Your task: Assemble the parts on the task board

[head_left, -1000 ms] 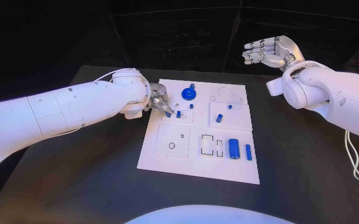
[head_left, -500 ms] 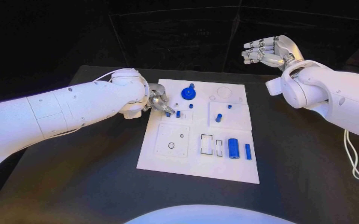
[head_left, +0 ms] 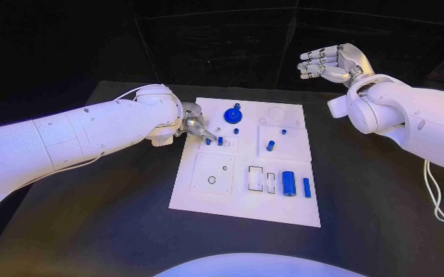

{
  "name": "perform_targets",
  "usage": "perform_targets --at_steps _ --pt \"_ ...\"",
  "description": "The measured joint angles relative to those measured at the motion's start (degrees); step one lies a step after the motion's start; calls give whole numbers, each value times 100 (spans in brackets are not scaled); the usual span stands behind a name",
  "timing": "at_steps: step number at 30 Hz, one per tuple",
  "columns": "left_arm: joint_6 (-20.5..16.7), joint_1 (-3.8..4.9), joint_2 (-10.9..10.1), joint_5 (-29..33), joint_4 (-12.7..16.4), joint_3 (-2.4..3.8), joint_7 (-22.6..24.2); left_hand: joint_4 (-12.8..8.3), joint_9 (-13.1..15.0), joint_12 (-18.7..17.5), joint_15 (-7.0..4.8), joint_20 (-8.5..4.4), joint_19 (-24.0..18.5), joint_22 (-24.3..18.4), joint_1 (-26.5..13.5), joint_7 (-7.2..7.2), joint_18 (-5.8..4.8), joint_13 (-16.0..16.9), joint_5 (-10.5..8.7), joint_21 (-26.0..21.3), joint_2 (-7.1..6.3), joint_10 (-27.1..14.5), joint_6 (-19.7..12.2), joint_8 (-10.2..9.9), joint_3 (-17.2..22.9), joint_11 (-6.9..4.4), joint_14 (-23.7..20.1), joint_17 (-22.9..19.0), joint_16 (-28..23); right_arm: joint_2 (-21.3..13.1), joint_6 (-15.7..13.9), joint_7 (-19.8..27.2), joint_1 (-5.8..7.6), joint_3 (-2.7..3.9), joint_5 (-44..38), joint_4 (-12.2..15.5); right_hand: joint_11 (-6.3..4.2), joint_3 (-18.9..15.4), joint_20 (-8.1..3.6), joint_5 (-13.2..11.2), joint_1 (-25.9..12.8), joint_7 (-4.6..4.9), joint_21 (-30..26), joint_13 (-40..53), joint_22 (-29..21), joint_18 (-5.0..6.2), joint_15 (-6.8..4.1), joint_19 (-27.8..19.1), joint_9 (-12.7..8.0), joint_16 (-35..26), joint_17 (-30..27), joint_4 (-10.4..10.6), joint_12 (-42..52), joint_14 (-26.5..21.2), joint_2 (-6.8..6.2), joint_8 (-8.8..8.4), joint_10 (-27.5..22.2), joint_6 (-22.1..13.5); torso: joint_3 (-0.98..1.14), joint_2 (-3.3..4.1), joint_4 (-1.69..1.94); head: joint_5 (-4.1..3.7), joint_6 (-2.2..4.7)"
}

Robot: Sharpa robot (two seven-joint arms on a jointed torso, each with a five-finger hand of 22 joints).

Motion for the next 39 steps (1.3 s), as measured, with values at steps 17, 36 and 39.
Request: perform_targets --at_steps 17,36,39 --pt "-1228 -3 -90 1003 -40 -1 438 274 -607 -1642 365 292 -1209 -2486 866 504 474 -1781 21 -2301 262 -1626 -963 -672 -967 453 -82 -531 -1289 25 1 -4 0 0 2 -19 0 0 0 0 -12 0 0 0 0 0 0 0 0 0 0 0 0 0 11 0 0 0 1 -7 7 -19 51" --pt "-2277 -74 240 837 -199 -294 2701 -1003 -2405 -3687 589 516 -1279 -3427 2761 726 493 -3972 21 -3506 66 -2157 -250 -2276 -257 746 -741 -2655 -2882 41 1 -11 0 0 4 -36 0 16 0 0 -16 0 -22 0 0 0 0 0 0 0 0 -15 0 0 16 0 1 0 -2 4 -5 -88 127" --pt "-2347 -103 331 526 -235 -303 2849 -1066 -2564 -3861 589 516 -1101 -3368 2701 737 493 -4193 21 -3395 6 -2157 -136 -2446 -213 746 -475 -2239 -2454 42 1 -12 0 0 4 -32 0 16 0 0 -16 0 -22 0 0 0 0 0 0 0 0 -15 0 0 16 0 0 0 -5 7 -6 -96 132"
